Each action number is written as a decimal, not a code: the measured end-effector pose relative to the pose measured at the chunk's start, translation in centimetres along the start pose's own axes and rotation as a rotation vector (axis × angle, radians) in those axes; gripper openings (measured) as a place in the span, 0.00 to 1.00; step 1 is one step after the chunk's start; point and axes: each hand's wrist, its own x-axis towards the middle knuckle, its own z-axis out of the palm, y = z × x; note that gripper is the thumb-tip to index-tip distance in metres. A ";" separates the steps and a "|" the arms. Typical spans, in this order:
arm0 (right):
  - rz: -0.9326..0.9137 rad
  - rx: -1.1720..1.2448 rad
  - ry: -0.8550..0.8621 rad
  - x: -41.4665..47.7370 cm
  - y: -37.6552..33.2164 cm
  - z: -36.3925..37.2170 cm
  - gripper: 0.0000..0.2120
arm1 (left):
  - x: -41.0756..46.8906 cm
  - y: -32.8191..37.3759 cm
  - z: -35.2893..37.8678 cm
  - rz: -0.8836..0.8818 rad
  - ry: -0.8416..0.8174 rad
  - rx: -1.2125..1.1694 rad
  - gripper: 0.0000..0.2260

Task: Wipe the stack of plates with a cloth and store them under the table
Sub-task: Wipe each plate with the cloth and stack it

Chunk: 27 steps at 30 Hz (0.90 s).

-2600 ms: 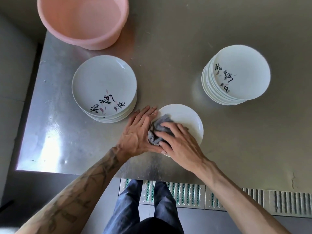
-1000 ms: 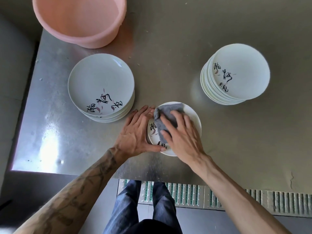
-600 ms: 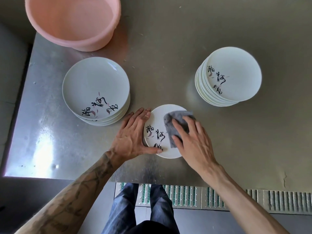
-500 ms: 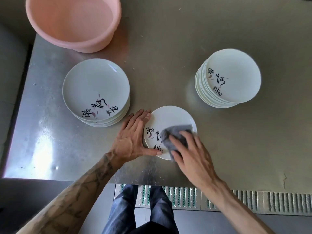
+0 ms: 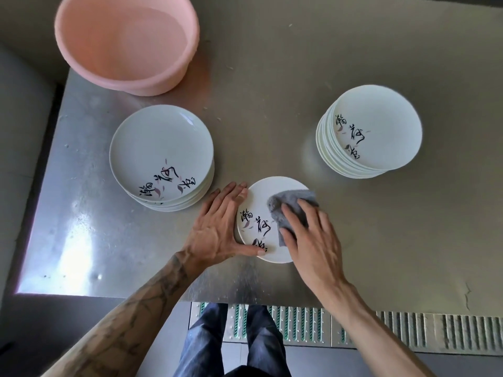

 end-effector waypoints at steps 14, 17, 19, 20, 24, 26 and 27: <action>-0.025 0.103 -0.038 -1.6 2.1 -2.7 0.23 | 0.0 0.3 -0.5 0.000 -0.043 -0.024 0.61; 0.049 0.149 0.006 -2.2 2.3 -2.8 0.21 | -0.1 0.6 -0.6 -0.002 -0.041 -0.001 0.61; 0.094 0.189 0.032 -2.4 1.9 -2.6 0.21 | -0.2 0.9 -0.8 0.024 -0.050 0.043 0.63; 0.115 0.214 0.046 -2.4 1.7 -2.5 0.20 | -0.2 1.0 -0.9 0.049 -0.058 0.070 0.64; 0.154 0.323 0.102 -2.4 1.5 -2.0 0.19 | -0.1 1.6 -0.6 0.174 -0.103 0.188 0.66; 0.165 0.351 0.121 -2.4 1.6 -2.1 0.17 | -0.1 1.8 -0.3 0.217 -0.094 0.214 0.63; 0.173 0.360 0.127 -2.5 1.6 -2.1 0.17 | -0.2 1.8 -0.2 0.237 -0.069 0.214 0.60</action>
